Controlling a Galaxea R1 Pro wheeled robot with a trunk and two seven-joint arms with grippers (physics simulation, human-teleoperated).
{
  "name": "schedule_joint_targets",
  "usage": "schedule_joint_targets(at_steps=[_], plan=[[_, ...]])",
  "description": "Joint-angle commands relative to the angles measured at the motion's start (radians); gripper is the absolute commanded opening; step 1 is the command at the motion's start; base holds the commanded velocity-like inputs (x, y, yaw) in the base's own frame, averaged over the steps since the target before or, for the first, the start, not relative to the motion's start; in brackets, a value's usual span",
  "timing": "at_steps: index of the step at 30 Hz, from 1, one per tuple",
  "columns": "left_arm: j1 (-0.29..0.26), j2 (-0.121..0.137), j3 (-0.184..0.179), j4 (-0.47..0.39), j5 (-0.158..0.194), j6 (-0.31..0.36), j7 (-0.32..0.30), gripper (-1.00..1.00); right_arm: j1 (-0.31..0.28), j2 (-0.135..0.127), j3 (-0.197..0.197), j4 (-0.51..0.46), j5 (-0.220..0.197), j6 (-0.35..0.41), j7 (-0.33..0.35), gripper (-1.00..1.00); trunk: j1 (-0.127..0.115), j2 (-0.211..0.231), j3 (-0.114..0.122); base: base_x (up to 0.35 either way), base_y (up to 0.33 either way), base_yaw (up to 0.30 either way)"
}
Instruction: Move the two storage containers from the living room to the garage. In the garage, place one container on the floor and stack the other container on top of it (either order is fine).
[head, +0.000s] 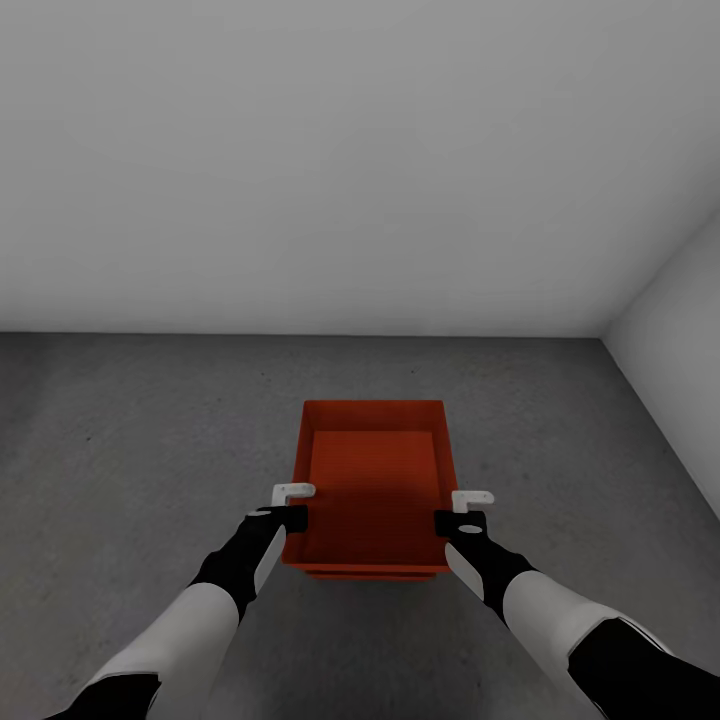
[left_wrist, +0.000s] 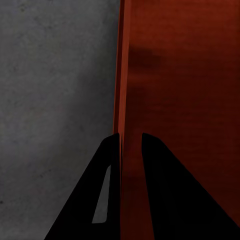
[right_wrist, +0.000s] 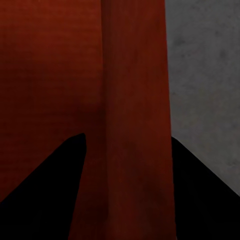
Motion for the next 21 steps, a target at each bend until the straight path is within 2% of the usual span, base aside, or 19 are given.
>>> schedule_joint_targets(at_steps=[1, 4, 9, 21], plan=[[0.000, -0.001, 0.007, 0.000, 0.006, 0.005, -0.002, -1.00, -0.001, 0.000, 0.005, -0.004, 0.005, 0.003, -0.006, -1.00, 0.004, -0.008, -0.004, 0.000, 0.000, 0.000], [0.000, -0.001, 0.007, 0.000, 0.006, 0.005, -0.002, -1.00, -0.001, 0.000, 0.005, -0.004, 0.005, 0.003, -0.006, -1.00, 0.015, -0.029, -0.013, 0.000, 0.000, 0.000], [0.000, -0.001, 0.007, 0.000, 0.006, 0.005, -0.001, -1.00, -0.001, 0.000, 0.005, -0.004, 0.005, 0.003, -0.006, -1.00, 0.015, -0.029, -0.013, 0.000, 0.000, 0.000], [0.000, -0.001, 0.007, 0.000, 0.006, 0.005, 0.000, -1.00, -0.001, 0.000, 0.006, -0.004, 0.005, 0.003, -0.006, -1.00, 0.061, -0.113, -0.051, 0.000, 0.000, 0.000]])
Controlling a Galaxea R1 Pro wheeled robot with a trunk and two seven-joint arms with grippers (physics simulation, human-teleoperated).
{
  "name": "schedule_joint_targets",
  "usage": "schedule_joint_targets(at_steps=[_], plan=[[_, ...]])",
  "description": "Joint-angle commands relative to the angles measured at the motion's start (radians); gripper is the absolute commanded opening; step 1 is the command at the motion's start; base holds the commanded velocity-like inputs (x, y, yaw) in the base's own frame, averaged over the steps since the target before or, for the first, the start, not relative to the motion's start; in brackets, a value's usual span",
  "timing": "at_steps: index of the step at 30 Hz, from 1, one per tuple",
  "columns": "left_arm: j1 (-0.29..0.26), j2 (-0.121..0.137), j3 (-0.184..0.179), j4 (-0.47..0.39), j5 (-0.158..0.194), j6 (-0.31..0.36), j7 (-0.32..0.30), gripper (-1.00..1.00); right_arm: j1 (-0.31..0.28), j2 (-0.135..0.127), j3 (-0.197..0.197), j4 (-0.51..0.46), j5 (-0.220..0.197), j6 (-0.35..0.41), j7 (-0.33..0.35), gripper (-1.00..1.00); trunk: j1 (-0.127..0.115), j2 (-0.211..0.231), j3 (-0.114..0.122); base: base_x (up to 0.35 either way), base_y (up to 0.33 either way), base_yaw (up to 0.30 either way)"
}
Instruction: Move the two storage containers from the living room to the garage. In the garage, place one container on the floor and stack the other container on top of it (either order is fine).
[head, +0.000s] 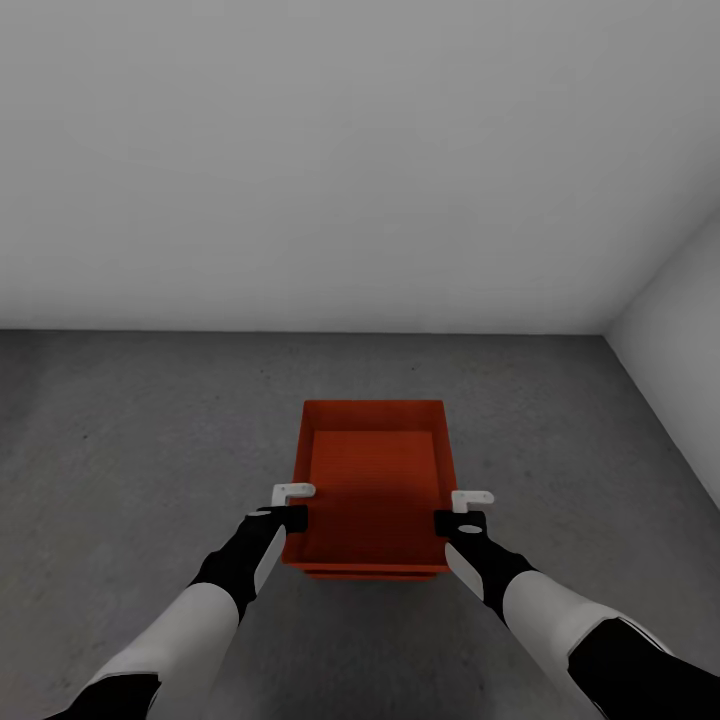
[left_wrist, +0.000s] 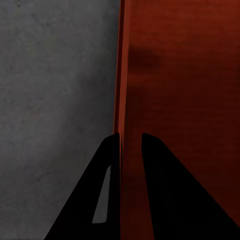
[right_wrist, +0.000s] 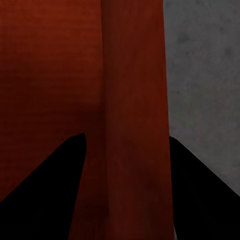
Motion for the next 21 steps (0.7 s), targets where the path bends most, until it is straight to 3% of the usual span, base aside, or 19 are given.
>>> schedule_joint_targets(at_steps=[1, 8, 21], plan=[[0.000, -0.001, 0.007, 0.000, 0.005, 0.005, -0.002, -1.00, -0.001, 0.000, 0.004, -0.004, 0.006, 0.003, -0.006, -1.00, 0.004, -0.008, -0.004, 0.000, 0.000, 0.000], [0.000, -0.001, 0.007, 0.000, 0.005, 0.008, -0.001, -1.00, -0.001, 0.003, 0.005, -0.004, 0.006, 0.005, -0.006, -1.00, 0.031, -0.057, -0.026, 0.000, 0.000, 0.000], [0.000, -0.001, 0.007, 0.000, 0.005, 0.008, -0.001, -1.00, -0.001, 0.005, 0.004, -0.004, 0.003, 0.005, -0.008, -1.00, 0.031, -0.057, -0.035, 0.000, 0.000, 0.000]])
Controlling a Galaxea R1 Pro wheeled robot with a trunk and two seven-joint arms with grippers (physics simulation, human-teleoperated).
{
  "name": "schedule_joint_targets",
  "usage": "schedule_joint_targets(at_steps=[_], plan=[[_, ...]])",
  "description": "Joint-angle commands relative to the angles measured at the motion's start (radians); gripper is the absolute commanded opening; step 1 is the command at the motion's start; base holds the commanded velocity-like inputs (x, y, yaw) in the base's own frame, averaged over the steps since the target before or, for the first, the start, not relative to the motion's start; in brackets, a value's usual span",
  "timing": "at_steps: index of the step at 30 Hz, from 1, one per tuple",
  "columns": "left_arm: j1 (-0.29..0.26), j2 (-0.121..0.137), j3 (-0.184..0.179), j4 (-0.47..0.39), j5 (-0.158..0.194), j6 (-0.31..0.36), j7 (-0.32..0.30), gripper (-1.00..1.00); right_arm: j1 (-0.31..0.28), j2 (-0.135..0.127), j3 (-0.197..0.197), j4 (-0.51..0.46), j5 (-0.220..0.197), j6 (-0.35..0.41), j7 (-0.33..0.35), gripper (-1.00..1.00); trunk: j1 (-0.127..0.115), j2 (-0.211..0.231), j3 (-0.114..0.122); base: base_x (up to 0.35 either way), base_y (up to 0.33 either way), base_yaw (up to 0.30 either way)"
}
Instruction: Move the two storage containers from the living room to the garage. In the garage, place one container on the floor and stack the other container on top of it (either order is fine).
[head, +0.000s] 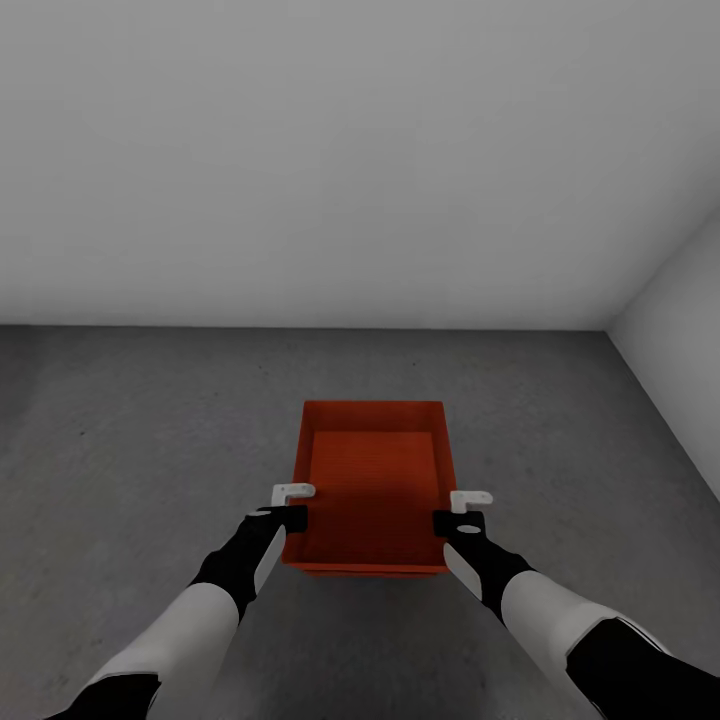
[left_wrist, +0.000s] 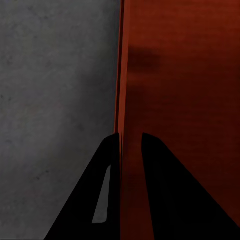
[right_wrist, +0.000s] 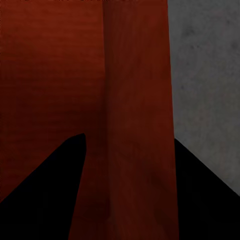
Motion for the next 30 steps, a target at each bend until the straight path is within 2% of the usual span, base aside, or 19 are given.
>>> schedule_joint_targets(at_steps=[1, 30], plan=[[0.000, -0.002, 0.006, 0.000, 0.011, 0.004, -0.002, -1.00, -0.001, 0.000, 0.007, -0.005, 0.006, 0.004, -0.006, -1.00, 0.000, 0.000, -0.002, 0.000, 0.000, 0.000], [0.000, -0.002, 0.006, 0.000, 0.011, 0.002, -0.002, -1.00, -0.001, 0.000, 0.006, -0.005, 0.007, 0.004, -0.006, -1.00, 0.000, 0.000, -0.032, 0.000, 0.000, 0.000]])
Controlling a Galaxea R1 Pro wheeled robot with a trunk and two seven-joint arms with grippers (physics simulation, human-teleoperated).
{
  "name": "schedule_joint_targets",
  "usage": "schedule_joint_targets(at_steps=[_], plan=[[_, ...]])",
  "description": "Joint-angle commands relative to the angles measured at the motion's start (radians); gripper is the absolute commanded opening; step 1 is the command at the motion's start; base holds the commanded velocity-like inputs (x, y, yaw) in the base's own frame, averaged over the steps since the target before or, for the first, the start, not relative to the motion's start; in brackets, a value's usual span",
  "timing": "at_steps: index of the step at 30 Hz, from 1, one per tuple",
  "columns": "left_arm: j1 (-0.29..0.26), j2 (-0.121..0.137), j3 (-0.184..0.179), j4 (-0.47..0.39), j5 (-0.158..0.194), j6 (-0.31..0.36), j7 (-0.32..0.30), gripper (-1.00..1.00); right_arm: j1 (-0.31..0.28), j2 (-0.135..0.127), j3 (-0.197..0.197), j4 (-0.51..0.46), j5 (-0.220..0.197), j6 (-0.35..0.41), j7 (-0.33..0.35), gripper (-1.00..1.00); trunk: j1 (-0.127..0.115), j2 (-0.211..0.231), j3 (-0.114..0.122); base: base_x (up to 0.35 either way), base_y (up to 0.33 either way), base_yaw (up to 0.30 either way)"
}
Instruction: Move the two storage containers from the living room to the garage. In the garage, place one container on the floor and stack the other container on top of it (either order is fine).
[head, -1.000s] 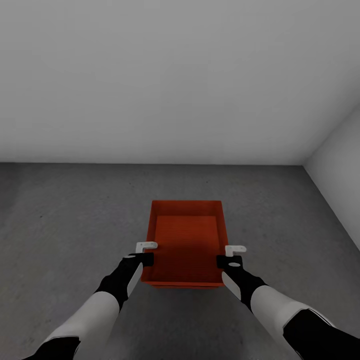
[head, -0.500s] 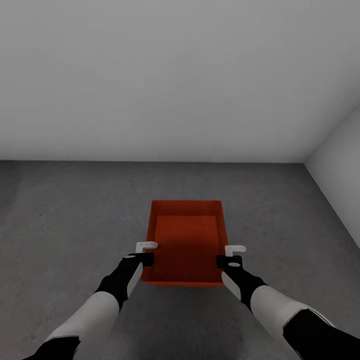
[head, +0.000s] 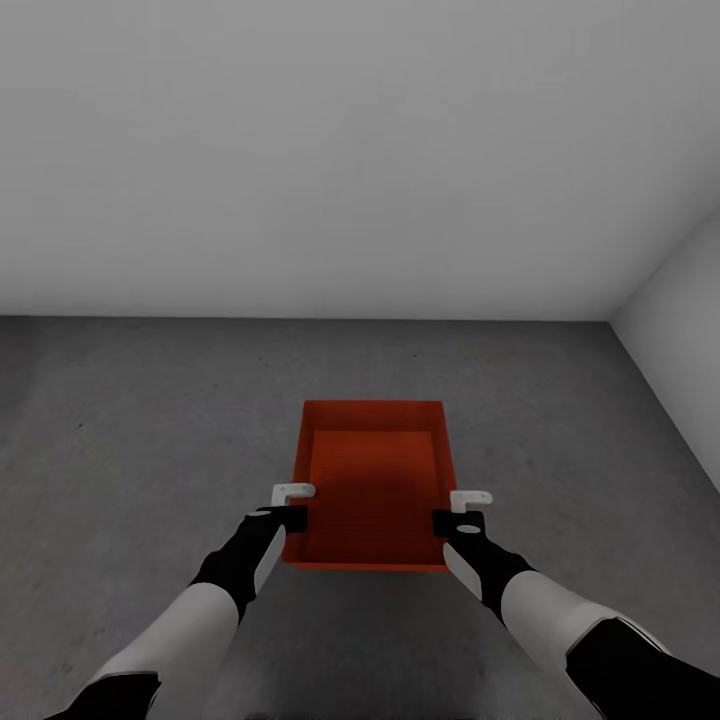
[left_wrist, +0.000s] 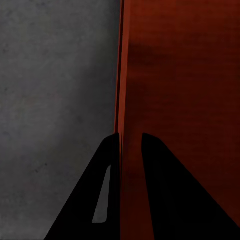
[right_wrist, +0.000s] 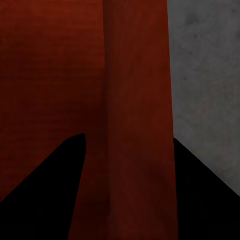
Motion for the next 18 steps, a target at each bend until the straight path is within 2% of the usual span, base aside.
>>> schedule_joint_targets(at_steps=[1, 18], plan=[[0.000, -0.001, 0.005, 0.000, 0.011, 0.004, -0.002, -1.00, -0.001, 0.000, 0.008, -0.004, 0.002, 0.004, -0.006, -1.00, 0.000, 0.000, -0.001, 0.000, 0.000, 0.000], [0.000, -0.001, 0.005, 0.000, 0.011, 0.004, -0.002, -1.00, -0.001, 0.001, 0.009, -0.004, 0.003, 0.004, -0.007, -1.00, 0.000, 0.000, -0.001, 0.000, 0.000, 0.000]])
